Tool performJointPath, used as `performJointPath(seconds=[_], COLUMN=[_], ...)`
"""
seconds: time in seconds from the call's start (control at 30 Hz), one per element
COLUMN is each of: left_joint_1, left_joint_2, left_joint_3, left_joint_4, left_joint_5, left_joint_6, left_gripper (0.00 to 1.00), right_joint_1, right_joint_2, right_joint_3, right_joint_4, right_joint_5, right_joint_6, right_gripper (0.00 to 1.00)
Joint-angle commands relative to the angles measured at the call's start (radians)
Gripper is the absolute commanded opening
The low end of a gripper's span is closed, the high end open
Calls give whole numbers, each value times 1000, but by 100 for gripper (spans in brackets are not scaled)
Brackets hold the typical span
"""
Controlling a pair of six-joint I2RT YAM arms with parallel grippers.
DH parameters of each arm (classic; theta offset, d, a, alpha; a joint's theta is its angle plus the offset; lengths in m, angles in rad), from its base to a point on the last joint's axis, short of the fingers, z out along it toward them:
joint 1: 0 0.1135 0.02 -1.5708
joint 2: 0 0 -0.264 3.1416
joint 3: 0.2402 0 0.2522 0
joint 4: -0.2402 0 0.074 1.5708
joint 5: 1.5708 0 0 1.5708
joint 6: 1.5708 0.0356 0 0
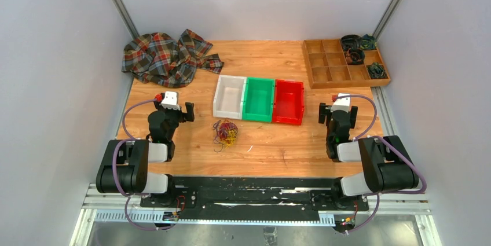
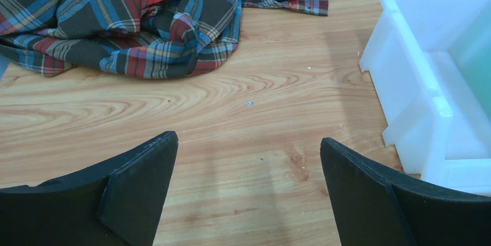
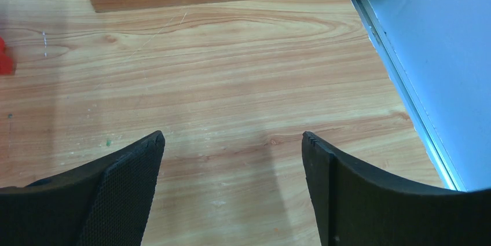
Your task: Untangle the cables
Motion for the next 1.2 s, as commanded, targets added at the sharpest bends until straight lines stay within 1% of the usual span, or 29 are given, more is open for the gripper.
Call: performJointPath(seconds=[0.0, 0.23, 0.3, 0.33, 0.37, 0.4, 0.43, 0.53, 0.6, 0.63, 0.7, 0.73, 0.8, 0.83, 0.87, 0.9, 0.97, 1.07, 1.17], left_joint_1=[4, -6, -5, -5, -5, -3, -3, -4, -3, -3, -3, -3, -3, -3, -3, -4, -5, -22, -66], left_joint_2=[3, 0, -15, -38, -65, -97, -126, -173, -190, -205, -228, -240, -260, -268, -272, -275, -276, -253, -203], left_joint_3=[17, 14, 14, 24, 40, 67, 107, 247, 326, 358, 411, 444, 488, 506, 520, 530, 537, 563, 603], left_joint_4=[3, 7, 3, -40, -91, -166, -263, -541, -690, -761, -901, -991, -1120, -1178, -1230, -1275, -1332, -1409, -1485], left_joint_5=[12, 13, 22, 18, 17, 14, 13, 50, 60, 71, 107, 140, 213, 256, 305, 359, 442, 504, 508], left_joint_6=[13, 23, 24, 26, 23, 22, 24, 69, 100, 118, 160, 186, 246, 271, 296, 324, 353, 403, 455], left_gripper=[98, 98, 98, 98, 98, 98, 98, 98, 98, 98, 98, 98, 98, 98, 98, 98, 98, 98, 98], right_joint_1=[-12, -16, -9, 10, 18, 19, 17, 17, 17, 16, 17, 16, 15, 14, 11, 12, 27, 122, 285], right_joint_2=[-3, -2, -36, -82, -133, -178, -207, -261, -293, -310, -341, -359, -402, -424, -444, -448, -428, -374, -340], right_joint_3=[11, 11, 7, 24, 64, 121, 184, 334, 399, 425, 459, 466, 462, 458, 448, 443, 461, 540, 589], right_joint_4=[36, 46, 50, -10, -134, -308, -458, -758, -873, -918, -941, -949, -973, -984, -966, -945, -958, -1086, -1163], right_joint_5=[5, 7, -7, 39, 134, 185, 204, 188, 137, 95, -3, -34, -47, -69, -140, -219, -325, -331, -274], right_joint_6=[10, 11, -12, -16, 25, 77, 114, 217, 275, 299, 352, 399, 508, 561, 568, 548, 550, 530, 493], right_gripper=[88, 88, 88, 88, 88, 88, 88, 88, 88, 88, 88, 88, 88, 92, 94, 94, 94, 92, 90])
